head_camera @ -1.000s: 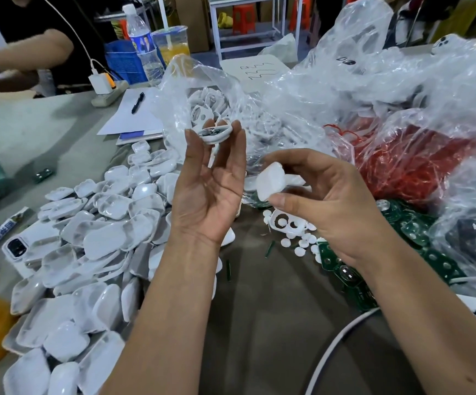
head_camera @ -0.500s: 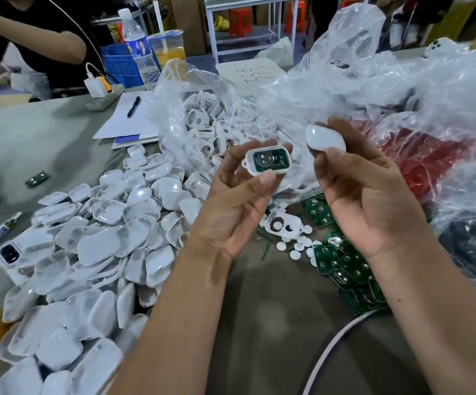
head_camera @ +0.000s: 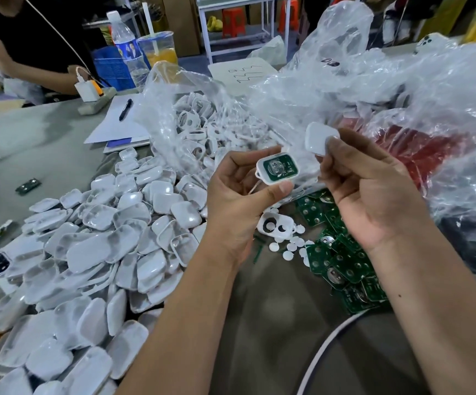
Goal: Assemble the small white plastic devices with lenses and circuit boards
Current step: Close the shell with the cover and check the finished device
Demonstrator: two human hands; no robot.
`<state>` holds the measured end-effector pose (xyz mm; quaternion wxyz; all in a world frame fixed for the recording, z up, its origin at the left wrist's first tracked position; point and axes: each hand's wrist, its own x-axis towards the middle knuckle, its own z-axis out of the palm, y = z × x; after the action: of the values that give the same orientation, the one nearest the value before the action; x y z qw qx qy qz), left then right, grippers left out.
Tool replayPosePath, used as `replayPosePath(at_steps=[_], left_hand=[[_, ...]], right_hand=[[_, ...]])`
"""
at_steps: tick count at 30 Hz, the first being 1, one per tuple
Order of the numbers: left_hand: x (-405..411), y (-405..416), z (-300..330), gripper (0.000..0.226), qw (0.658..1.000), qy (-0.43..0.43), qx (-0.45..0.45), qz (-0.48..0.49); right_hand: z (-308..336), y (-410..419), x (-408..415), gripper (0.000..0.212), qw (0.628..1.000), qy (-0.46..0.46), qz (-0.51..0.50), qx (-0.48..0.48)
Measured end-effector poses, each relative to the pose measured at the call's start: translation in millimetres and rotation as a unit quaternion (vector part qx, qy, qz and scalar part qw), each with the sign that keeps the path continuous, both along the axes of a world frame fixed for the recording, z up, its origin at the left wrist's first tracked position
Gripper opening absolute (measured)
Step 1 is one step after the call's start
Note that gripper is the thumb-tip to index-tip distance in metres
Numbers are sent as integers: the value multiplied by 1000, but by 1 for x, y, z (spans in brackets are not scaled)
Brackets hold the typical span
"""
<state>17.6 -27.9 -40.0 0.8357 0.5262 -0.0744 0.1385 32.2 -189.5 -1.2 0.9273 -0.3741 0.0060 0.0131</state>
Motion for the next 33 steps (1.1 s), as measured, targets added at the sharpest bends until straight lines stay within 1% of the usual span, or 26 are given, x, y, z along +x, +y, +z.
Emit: replayPosePath(at_steps=[2, 4, 6, 8, 12, 23, 33], left_hand=[[0, -2, -2, 47, 1000, -5, 22, 22], [1, -6, -3, 46, 998, -8, 42, 45], [1, -9, -5, 46, 995, -7, 62, 72], [1, -10, -5, 46, 993, -3, 73, 92], [1, -11, -4, 46, 992, 7, 80, 97], [-2, -13, -3, 44, 992, 11, 88, 89], [-2, -12, -3, 43, 993, 5, 90, 81]], right_hand=[[0, 1, -2, 13, 1000, -5, 9, -28], [0, 5, -3, 15, 997, -18, 7, -77], [-1, 8, -5, 21, 989, -39, -15, -140], [-3, 11, -5, 19, 978, -58, -39, -194], [-7, 14, -5, 16, 958, -87, -72, -263], [-7, 12, -4, 19, 932, -120, -100, -327], [-9, 11, -2, 19, 919, -141, -106, -353]])
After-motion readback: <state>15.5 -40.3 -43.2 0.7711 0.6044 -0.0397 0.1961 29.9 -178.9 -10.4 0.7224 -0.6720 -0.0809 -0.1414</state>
